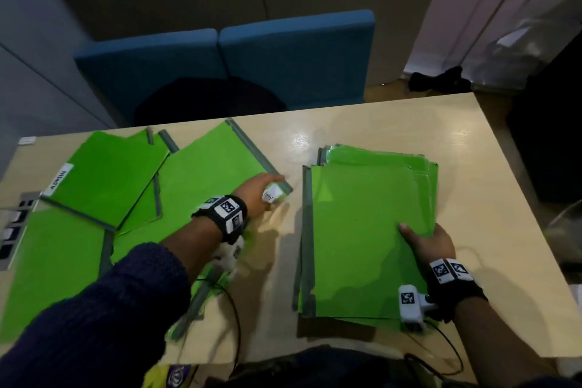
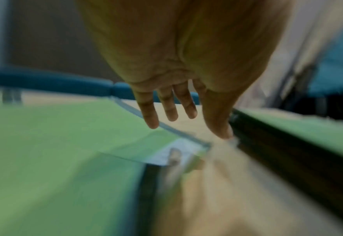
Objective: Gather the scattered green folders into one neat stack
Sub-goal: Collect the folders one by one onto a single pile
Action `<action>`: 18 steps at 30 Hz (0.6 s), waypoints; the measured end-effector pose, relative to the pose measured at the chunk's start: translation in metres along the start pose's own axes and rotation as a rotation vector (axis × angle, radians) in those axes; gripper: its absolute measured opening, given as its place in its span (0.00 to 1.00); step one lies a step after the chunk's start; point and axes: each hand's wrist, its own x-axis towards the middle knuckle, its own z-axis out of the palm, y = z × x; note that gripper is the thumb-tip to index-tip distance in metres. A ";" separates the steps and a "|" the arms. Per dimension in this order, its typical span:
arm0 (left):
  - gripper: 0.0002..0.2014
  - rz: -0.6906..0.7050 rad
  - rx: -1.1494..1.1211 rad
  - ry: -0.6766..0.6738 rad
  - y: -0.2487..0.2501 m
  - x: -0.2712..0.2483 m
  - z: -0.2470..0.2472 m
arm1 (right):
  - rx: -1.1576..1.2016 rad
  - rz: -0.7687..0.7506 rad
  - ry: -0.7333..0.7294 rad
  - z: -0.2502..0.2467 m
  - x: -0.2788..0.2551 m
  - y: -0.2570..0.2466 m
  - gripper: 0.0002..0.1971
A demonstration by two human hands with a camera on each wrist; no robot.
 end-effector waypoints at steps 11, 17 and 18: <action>0.43 0.702 1.291 -0.408 -0.091 -0.023 -0.011 | -0.054 0.006 -0.018 -0.003 -0.005 -0.005 0.28; 0.43 0.693 1.347 -0.416 -0.056 -0.002 -0.017 | 0.000 0.057 -0.022 -0.001 -0.010 -0.011 0.27; 0.41 0.658 1.349 -0.404 -0.047 0.002 -0.019 | 0.006 0.062 -0.017 0.000 -0.009 -0.011 0.27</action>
